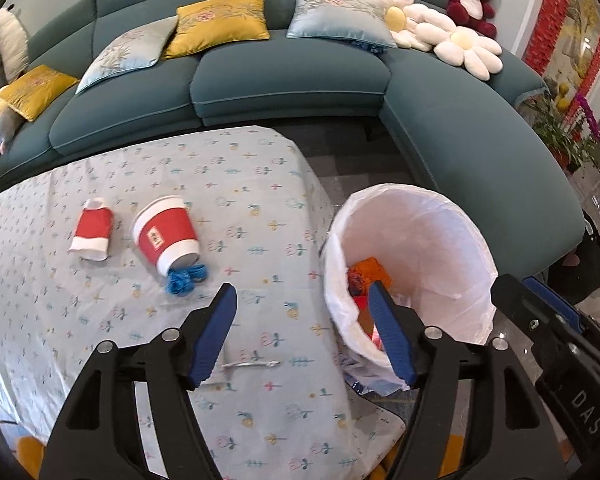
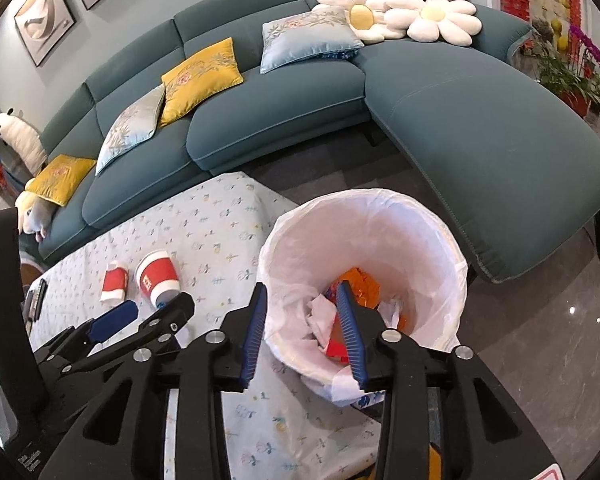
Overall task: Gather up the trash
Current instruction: 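Open the left tool then the right tool to drop both items into the bin, then move both open tools back over the table to the grey pouch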
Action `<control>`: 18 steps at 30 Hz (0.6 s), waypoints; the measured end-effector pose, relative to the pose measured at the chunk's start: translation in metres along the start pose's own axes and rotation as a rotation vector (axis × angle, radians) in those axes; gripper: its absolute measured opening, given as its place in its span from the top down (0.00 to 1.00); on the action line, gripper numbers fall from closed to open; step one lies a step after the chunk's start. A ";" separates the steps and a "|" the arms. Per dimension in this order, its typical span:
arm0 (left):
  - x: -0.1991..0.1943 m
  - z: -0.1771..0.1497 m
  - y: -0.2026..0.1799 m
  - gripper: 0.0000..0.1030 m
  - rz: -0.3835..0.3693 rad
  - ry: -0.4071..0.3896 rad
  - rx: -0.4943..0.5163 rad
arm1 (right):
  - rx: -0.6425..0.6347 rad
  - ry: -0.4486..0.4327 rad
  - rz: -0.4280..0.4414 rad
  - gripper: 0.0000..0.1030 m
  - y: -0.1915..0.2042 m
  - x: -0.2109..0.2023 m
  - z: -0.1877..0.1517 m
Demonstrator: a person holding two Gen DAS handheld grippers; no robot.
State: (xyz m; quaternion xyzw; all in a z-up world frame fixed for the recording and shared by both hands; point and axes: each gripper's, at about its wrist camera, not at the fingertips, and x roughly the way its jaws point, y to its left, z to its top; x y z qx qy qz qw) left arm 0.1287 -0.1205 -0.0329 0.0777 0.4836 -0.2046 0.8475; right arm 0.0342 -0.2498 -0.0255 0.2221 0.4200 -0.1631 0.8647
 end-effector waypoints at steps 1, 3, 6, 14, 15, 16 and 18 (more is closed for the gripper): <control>-0.002 -0.002 0.005 0.37 0.003 0.002 -0.008 | -0.005 -0.001 -0.003 0.60 0.003 -0.001 -0.002; -0.003 -0.005 0.012 0.36 0.012 0.004 -0.020 | -0.014 -0.003 -0.004 0.55 0.009 -0.003 -0.004; -0.007 -0.011 0.025 0.26 0.026 0.002 -0.047 | -0.032 0.000 0.000 0.53 0.020 -0.005 -0.008; -0.004 -0.033 0.059 0.24 0.080 0.030 -0.092 | -0.073 0.023 0.009 0.51 0.041 -0.002 -0.024; -0.003 -0.036 0.063 0.23 0.086 0.036 -0.098 | -0.076 0.027 0.010 0.51 0.044 -0.001 -0.025; -0.002 -0.038 0.066 0.20 0.090 0.040 -0.102 | -0.082 0.032 0.012 0.51 0.047 0.000 -0.027; -0.001 -0.043 0.073 0.16 0.106 0.044 -0.112 | -0.096 0.040 0.013 0.51 0.053 0.003 -0.031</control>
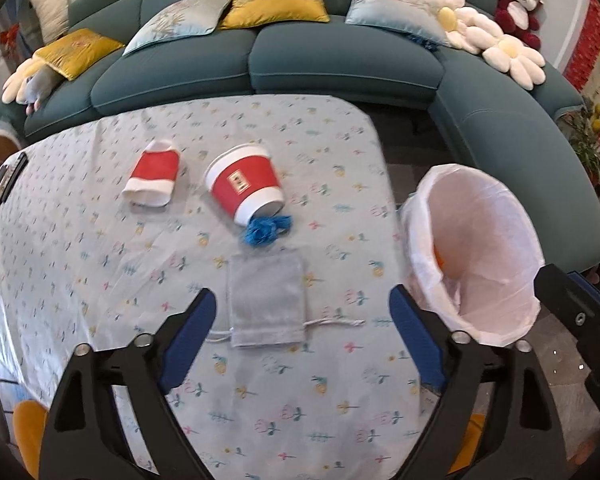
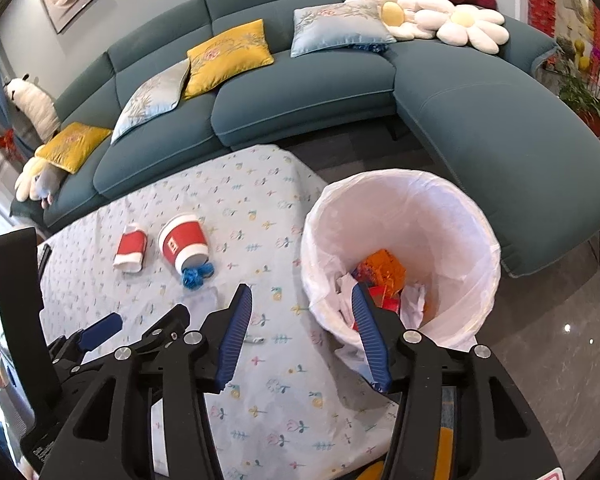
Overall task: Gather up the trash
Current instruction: 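Move both open tools back over the table to the grey pouch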
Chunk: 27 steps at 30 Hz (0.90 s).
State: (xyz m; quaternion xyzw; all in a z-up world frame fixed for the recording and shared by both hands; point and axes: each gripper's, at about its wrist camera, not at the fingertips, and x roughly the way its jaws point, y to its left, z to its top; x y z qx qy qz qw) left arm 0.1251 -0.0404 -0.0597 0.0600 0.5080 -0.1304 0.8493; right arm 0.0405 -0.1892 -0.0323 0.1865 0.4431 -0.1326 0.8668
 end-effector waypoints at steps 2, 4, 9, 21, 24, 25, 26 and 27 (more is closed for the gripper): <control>0.003 -0.004 0.005 0.13 0.008 0.008 -0.008 | -0.010 0.010 0.003 0.50 0.006 0.003 -0.002; 0.010 -0.009 0.011 0.13 0.015 0.034 -0.017 | -0.016 0.019 0.006 0.50 0.010 0.007 -0.004; 0.032 -0.023 0.025 0.13 0.024 0.102 -0.050 | -0.024 0.048 0.014 0.50 0.020 0.020 -0.009; 0.083 -0.032 0.049 0.13 -0.021 0.238 -0.155 | -0.031 0.127 0.015 0.50 0.030 0.061 -0.014; 0.093 -0.030 0.044 0.13 -0.030 0.258 -0.153 | -0.027 0.142 0.013 0.50 0.030 0.070 -0.013; 0.096 -0.029 0.043 0.13 -0.029 0.265 -0.151 | -0.026 0.146 0.012 0.50 0.030 0.073 -0.012; 0.099 -0.029 0.041 0.13 -0.029 0.271 -0.149 | -0.025 0.150 0.010 0.50 0.030 0.076 -0.012; 0.103 -0.029 0.040 0.13 -0.030 0.279 -0.146 | -0.025 0.155 0.008 0.50 0.030 0.078 -0.012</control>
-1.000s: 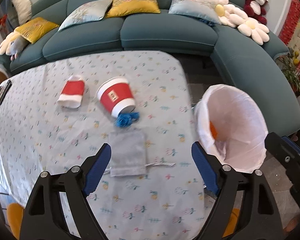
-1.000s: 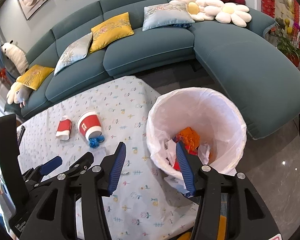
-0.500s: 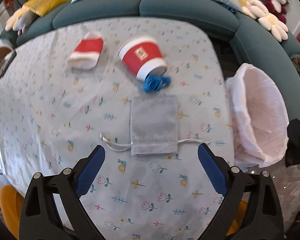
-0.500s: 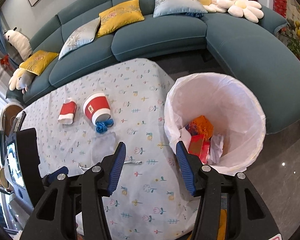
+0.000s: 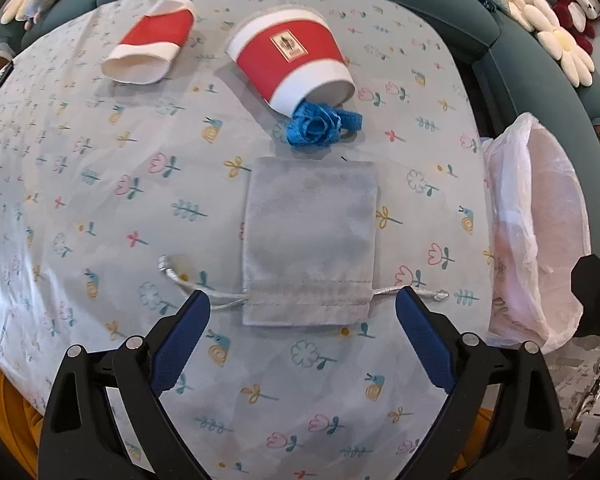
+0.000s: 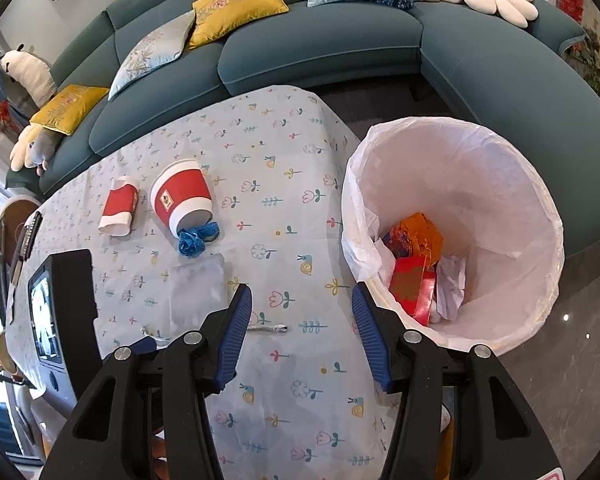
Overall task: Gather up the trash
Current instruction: 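Move both open tools back over the table to the grey pouch, then grasp the grey drawstring pouch with the left tool and lift it, then grasp the blue cord beside the red cup with the right tool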
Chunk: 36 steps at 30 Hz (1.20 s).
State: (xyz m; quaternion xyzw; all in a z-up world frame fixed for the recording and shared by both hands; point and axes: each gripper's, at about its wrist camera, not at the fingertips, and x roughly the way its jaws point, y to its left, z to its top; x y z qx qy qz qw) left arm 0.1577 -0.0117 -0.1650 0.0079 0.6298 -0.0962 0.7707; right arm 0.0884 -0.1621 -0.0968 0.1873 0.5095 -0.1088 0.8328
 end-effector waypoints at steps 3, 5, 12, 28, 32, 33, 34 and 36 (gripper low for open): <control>0.010 0.002 -0.003 0.14 0.014 0.018 0.007 | 0.002 0.013 -0.005 0.50 -0.001 0.007 0.001; 0.014 0.003 -0.003 0.20 0.025 0.023 0.012 | 0.004 0.024 -0.006 0.50 -0.001 0.012 0.001; 0.008 0.003 -0.011 0.71 0.045 -0.015 0.101 | -0.006 0.047 -0.010 0.50 0.008 0.025 0.002; -0.044 0.022 0.079 0.85 -0.010 -0.102 -0.056 | -0.076 0.061 0.041 0.50 0.075 0.047 0.015; -0.050 0.038 0.101 0.85 -0.012 -0.126 -0.110 | -0.088 0.075 0.053 0.51 0.098 0.064 0.020; -0.050 0.041 0.105 0.85 -0.014 -0.130 -0.118 | -0.091 0.078 0.052 0.51 0.102 0.067 0.020; -0.050 0.047 0.110 0.85 -0.017 -0.135 -0.127 | -0.094 0.083 0.053 0.52 0.105 0.071 0.022; -0.049 0.052 0.113 0.85 -0.021 -0.140 -0.131 | -0.095 0.095 0.053 0.53 0.111 0.080 0.026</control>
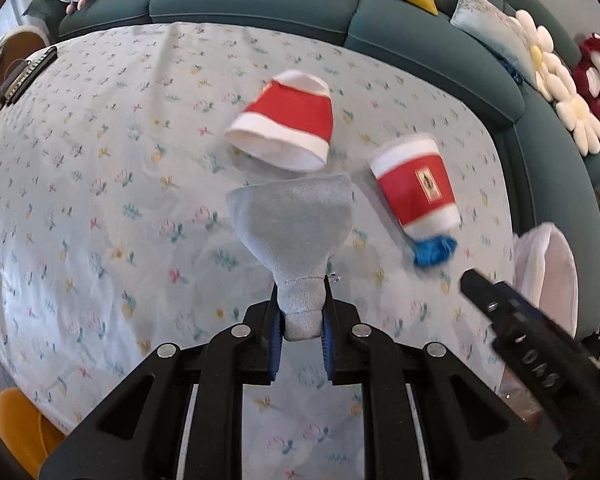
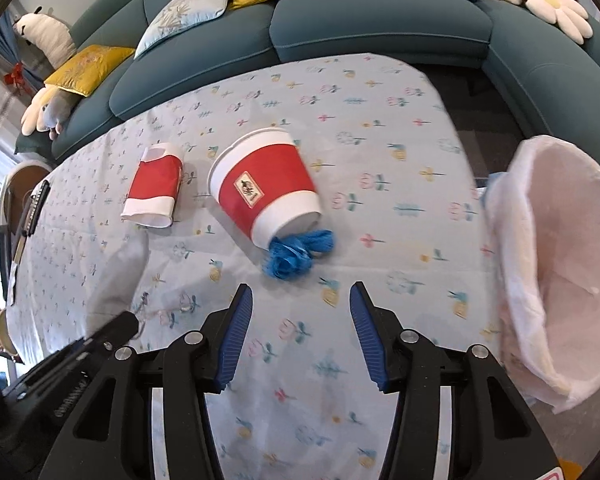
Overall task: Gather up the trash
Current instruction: 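Grasp the blue cord beside the red cup with the right tool, then carry the grey pouch and blue cord over the bin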
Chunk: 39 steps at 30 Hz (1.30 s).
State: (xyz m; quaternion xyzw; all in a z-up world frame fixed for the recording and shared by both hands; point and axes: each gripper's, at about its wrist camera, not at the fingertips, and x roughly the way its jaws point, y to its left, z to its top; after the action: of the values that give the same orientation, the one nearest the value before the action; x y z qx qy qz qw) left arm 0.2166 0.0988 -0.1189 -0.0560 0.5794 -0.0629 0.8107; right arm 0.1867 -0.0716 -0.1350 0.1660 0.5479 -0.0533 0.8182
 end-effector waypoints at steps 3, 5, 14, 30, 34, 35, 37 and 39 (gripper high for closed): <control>0.005 0.017 -0.001 0.85 -0.008 -0.008 0.001 | -0.004 0.014 -0.007 0.55 0.005 0.013 0.007; 0.009 0.020 -0.005 0.85 -0.010 -0.011 0.011 | -0.004 0.029 -0.012 0.58 0.008 0.024 0.011; 0.025 0.035 -0.021 0.85 -0.024 -0.002 0.045 | 0.010 0.077 -0.013 0.72 0.005 0.055 0.019; 0.004 0.013 -0.049 0.85 -0.037 -0.010 0.083 | 0.055 0.011 0.034 0.77 -0.018 0.005 -0.004; -0.016 0.003 -0.074 0.85 -0.050 -0.038 0.126 | 0.072 -0.033 0.031 0.77 -0.033 -0.025 -0.008; -0.020 0.000 -0.080 0.85 -0.053 -0.043 0.136 | 0.075 -0.042 0.029 0.77 -0.034 -0.030 -0.008; -0.030 -0.005 -0.092 0.85 -0.064 -0.056 0.153 | 0.093 -0.069 0.028 0.77 -0.046 -0.047 -0.010; -0.038 -0.009 -0.105 0.85 -0.068 -0.070 0.179 | 0.105 -0.096 0.025 0.77 -0.058 -0.062 -0.012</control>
State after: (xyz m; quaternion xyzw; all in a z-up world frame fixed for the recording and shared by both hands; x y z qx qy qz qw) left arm 0.1914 0.0018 -0.0691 -0.0052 0.5404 -0.1399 0.8297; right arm 0.1366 -0.1279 -0.0949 0.2129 0.5025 -0.0798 0.8341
